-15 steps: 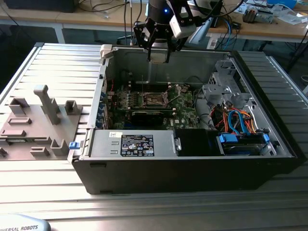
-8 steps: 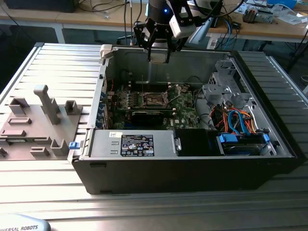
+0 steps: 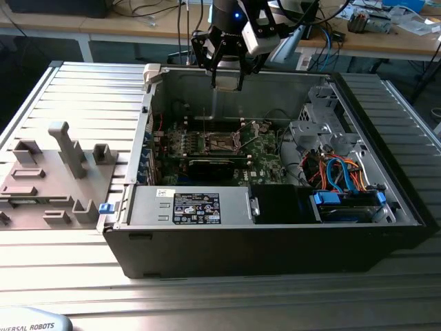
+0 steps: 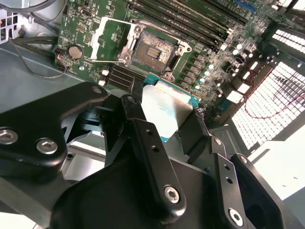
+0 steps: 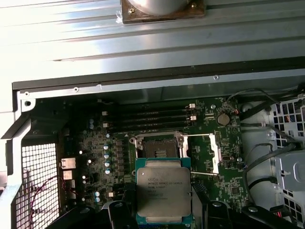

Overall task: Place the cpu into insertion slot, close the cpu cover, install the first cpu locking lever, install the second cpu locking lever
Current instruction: 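Place the cpu into insertion slot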

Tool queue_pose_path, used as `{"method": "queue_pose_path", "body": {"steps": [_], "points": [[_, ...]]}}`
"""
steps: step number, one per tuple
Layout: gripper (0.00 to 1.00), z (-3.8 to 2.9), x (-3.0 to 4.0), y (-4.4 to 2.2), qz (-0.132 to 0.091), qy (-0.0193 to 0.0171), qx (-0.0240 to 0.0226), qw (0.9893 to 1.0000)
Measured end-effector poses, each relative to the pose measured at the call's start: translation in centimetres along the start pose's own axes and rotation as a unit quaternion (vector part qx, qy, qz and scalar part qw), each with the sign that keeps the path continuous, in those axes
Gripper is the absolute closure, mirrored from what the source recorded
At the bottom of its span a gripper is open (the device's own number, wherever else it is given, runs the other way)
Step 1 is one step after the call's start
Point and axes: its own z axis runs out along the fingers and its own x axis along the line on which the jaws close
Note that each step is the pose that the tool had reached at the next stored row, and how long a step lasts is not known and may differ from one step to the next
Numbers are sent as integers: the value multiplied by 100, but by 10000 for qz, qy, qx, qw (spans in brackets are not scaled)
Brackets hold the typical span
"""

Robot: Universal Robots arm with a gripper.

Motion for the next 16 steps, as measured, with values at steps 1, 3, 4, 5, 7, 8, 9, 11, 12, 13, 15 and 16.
{"method": "queue_pose_path", "body": {"steps": [1,3,4,5,7,8,9,11,12,13,15,16], "points": [[46,0,0,0,6,-1,0,10000],[46,0,0,0,23,-2,2,10000],[46,0,0,0,27,-2,3,10000],[46,0,0,0,31,-3,3,10000],[46,1,0,0,40,-4,3,10000],[46,1,0,0,46,-4,4,10000],[46,1,0,0,51,-4,5,10000],[46,1,0,0,61,-5,6,10000],[46,1,0,0,71,-6,7,10000],[46,1,0,0,79,-7,7,10000],[46,1,0,0,89,-8,8,10000],[46,1,0,0,96,-8,8,10000]]}}
